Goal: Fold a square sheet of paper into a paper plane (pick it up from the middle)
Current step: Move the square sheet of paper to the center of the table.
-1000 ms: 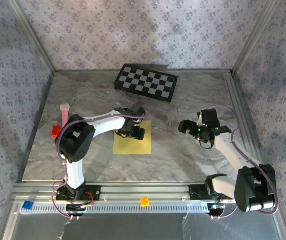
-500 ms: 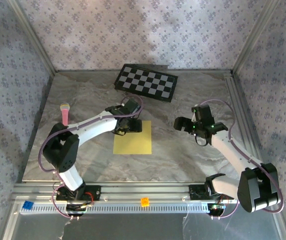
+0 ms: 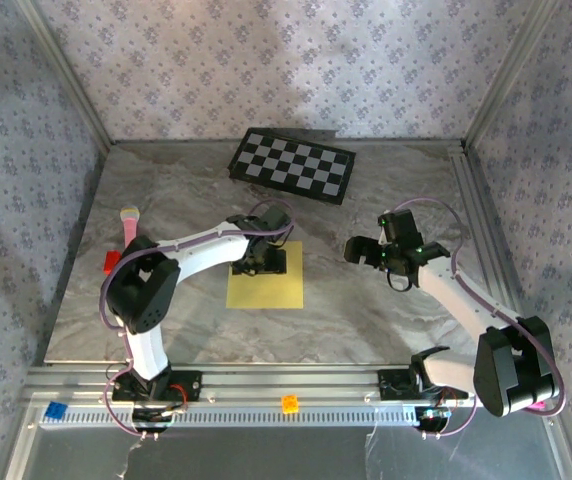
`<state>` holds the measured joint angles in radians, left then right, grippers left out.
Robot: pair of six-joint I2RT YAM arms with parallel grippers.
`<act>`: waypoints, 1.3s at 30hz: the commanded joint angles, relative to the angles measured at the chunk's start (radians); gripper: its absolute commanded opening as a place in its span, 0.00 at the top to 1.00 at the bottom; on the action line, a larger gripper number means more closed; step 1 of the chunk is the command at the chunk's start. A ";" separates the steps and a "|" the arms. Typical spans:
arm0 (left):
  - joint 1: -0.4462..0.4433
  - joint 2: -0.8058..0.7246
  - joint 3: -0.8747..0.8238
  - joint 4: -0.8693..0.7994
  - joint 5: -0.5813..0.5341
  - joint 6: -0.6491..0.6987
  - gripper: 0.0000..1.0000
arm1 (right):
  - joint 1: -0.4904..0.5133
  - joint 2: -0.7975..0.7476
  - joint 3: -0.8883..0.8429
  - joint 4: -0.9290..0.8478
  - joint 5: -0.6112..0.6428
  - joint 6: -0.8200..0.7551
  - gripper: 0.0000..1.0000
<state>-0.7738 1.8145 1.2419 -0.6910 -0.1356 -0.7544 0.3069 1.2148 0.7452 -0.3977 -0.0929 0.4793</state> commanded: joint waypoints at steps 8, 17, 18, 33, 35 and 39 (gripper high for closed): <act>-0.016 0.088 0.063 -0.058 -0.010 0.000 0.14 | 0.009 0.018 -0.001 -0.008 -0.006 -0.001 0.00; -0.025 0.133 0.062 -0.056 -0.019 0.003 0.13 | 0.011 0.038 0.001 -0.012 -0.004 -0.001 0.00; -0.024 0.137 0.064 -0.058 -0.021 0.003 0.13 | 0.009 0.038 0.001 -0.012 -0.002 -0.001 0.00; -0.042 0.118 0.127 -0.110 -0.078 0.022 0.13 | 0.014 0.010 0.002 -0.019 0.025 0.003 0.00; -0.038 0.104 0.126 -0.107 -0.087 0.024 0.12 | 0.013 0.004 0.003 -0.021 0.031 0.007 0.00; -0.031 0.076 0.128 -0.104 -0.096 0.032 0.12 | 0.014 -0.003 0.003 -0.020 0.039 0.008 0.00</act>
<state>-0.8116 1.9385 1.3449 -0.7605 -0.2012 -0.7414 0.3134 1.2320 0.7425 -0.3962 -0.0811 0.4801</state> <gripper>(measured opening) 0.878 0.995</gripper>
